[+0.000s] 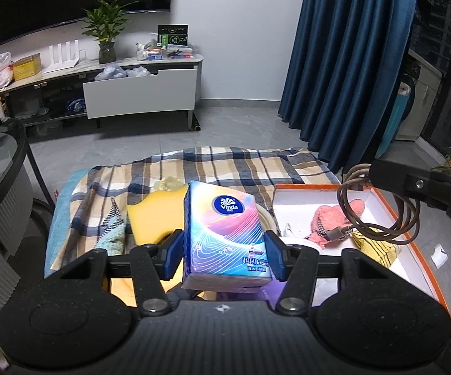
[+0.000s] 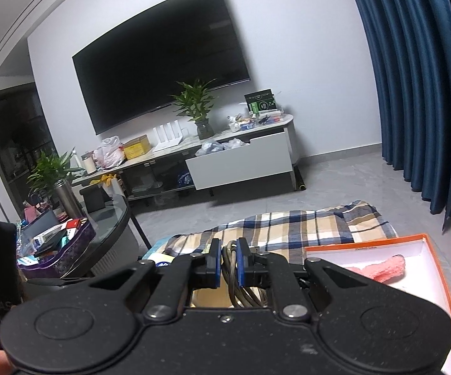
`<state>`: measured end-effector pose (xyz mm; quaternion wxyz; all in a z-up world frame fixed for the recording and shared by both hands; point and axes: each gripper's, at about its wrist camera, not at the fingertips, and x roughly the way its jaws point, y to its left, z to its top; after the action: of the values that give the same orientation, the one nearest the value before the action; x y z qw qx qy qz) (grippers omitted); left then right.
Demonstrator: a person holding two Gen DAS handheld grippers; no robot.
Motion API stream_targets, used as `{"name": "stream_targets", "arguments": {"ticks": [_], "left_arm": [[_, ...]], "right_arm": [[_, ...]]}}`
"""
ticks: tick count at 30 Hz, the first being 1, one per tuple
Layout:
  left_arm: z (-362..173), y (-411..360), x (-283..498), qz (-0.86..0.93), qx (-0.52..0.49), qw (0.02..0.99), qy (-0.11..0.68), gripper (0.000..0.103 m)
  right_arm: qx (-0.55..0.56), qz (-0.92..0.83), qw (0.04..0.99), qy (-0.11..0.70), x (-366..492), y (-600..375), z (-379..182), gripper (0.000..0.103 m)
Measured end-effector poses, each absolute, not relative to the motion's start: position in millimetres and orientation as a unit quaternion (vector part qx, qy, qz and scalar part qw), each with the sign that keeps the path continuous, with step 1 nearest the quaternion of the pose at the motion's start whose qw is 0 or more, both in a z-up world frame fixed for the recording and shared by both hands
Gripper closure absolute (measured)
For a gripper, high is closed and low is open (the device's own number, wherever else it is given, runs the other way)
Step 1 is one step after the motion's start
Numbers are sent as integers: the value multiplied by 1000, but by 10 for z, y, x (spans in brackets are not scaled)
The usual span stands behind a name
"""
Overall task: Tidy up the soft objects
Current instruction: 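Carry the grey cable and tissue pack toward the white box with both tools, then lower the cable into the box with the right tool while the left tool holds the tissue pack above it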
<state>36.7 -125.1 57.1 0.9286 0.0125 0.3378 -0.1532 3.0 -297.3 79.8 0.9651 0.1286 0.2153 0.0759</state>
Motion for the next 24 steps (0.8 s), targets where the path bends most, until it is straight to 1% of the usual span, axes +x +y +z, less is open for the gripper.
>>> {"name": "stream_targets", "arguments": {"ticks": [24], "left_arm": [[503,-1612,369,-194,38,917,347,47]], "right_arm": [[146,36,966,211,-20,-3354,734,90]]}}
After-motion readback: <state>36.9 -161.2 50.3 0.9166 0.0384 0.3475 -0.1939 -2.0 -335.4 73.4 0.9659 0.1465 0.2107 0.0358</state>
